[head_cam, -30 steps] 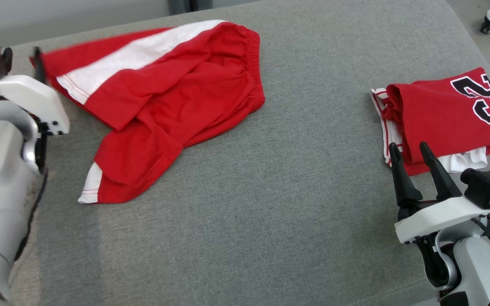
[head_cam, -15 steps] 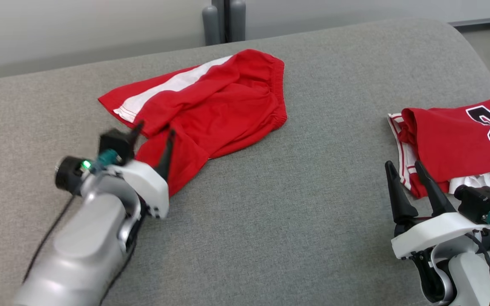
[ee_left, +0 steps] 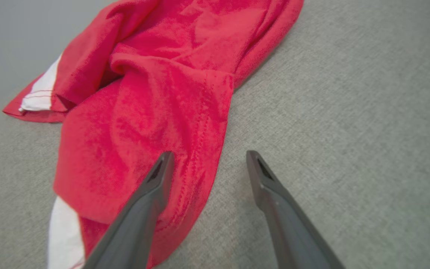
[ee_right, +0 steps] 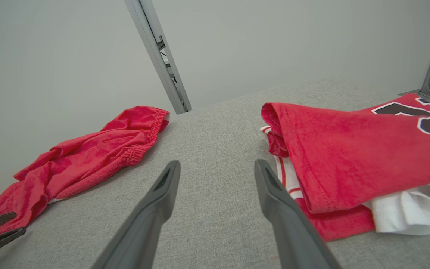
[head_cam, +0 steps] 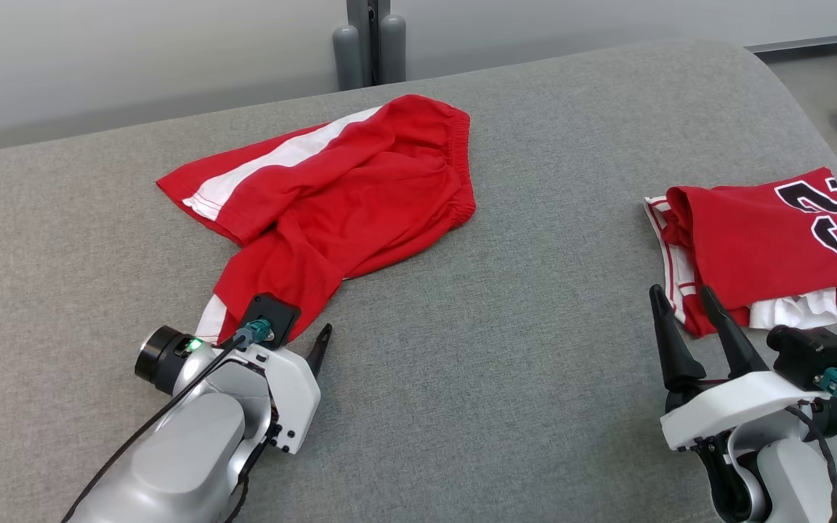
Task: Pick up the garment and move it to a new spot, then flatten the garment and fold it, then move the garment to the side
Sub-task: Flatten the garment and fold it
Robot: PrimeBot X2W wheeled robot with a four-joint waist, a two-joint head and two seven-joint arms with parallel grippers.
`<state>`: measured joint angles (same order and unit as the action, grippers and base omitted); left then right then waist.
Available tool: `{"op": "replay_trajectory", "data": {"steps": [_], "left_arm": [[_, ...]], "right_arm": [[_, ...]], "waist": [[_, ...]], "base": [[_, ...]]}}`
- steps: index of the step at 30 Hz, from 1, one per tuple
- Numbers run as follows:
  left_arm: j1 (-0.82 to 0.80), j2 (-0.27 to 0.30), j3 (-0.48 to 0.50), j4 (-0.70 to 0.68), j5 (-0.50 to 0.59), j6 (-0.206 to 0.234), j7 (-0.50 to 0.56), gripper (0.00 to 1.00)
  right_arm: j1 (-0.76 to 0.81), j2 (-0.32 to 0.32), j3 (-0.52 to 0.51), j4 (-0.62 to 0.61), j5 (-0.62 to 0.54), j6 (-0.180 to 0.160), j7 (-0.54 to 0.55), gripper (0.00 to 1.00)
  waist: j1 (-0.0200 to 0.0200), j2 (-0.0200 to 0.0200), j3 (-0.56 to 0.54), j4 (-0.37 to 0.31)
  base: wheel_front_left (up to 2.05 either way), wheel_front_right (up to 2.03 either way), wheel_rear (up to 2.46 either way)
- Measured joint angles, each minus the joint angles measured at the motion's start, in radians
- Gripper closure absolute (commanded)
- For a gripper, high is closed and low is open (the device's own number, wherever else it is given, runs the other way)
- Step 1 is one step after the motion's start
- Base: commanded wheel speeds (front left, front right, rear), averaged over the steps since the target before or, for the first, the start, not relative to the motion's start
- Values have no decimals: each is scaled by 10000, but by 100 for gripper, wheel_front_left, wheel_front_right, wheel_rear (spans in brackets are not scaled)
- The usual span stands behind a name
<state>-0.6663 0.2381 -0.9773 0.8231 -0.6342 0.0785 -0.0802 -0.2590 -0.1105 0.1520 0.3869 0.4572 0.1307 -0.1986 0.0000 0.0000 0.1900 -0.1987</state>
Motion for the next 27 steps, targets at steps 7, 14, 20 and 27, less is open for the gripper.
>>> {"op": "replay_trajectory", "data": {"steps": [7, 14, 20, 27], "left_arm": [[-65, 161, -119, 165, 196, 395, 180, 59], [-165, 339, -21, 213, 86, 470, -19, 100], [-183, 424, 234, -546, -98, 460, -435, 100], [-212, 259, -42, -1152, -84, 464, 44, 0]], "right_arm": [[-34, -12, 31, 84, 27, 0, -58, 0], [-37, -6, 0, 136, 29, 0, -102, 0], [-33, -6, 4, 171, 40, 0, -105, 0], [-47, -6, 138, 159, 75, 0, -94, 0]], "waist": [[0, 0, 52, -138], [0, 0, -12, -67], [0, 0, -91, 55], [0, 0, -77, -15]], "base": [[0, 0, 0], [0, 0, 0], [0, 0, 0], [0, 0, 0]]}}
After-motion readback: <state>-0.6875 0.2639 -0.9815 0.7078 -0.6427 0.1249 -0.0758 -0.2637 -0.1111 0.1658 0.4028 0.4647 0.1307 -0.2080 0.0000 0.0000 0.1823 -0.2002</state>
